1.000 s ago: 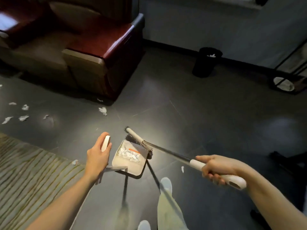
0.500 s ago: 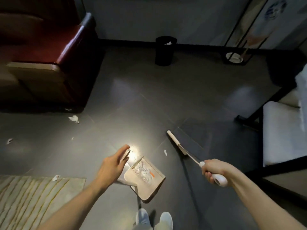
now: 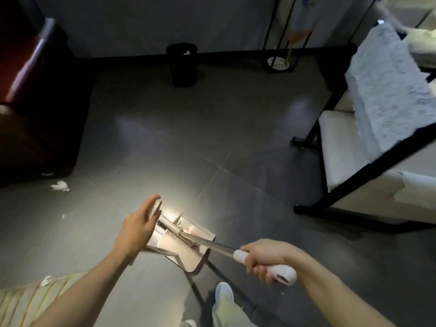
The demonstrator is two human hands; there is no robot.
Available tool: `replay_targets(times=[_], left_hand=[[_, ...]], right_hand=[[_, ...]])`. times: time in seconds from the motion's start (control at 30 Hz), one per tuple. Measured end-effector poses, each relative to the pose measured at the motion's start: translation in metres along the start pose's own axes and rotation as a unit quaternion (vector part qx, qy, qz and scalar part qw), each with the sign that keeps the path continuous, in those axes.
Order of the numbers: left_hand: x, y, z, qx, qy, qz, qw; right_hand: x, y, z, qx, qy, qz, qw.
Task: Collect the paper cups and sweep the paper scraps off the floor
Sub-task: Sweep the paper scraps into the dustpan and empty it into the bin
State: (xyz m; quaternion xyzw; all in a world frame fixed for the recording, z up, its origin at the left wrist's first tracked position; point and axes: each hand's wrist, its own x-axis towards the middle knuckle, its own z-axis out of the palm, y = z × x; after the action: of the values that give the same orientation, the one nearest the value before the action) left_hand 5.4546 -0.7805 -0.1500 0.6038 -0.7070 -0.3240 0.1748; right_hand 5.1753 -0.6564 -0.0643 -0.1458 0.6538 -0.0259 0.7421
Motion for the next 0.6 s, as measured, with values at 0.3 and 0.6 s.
replay_targets(times=[0.3, 0.6], left_hand=[[-0.069, 0.028, 0.013, -0.012, -0.107, 0.103, 0.989], [-0.143, 0.075, 0.052, 0.062, -0.218, 0.243, 0.943]], right_hand=[[-0.032, 0.105, 0.045, 0.110, 0.121, -0.071, 0.984], [-0.060, 0.266, 0.053, 0.274, 0.232, -0.063, 0.931]])
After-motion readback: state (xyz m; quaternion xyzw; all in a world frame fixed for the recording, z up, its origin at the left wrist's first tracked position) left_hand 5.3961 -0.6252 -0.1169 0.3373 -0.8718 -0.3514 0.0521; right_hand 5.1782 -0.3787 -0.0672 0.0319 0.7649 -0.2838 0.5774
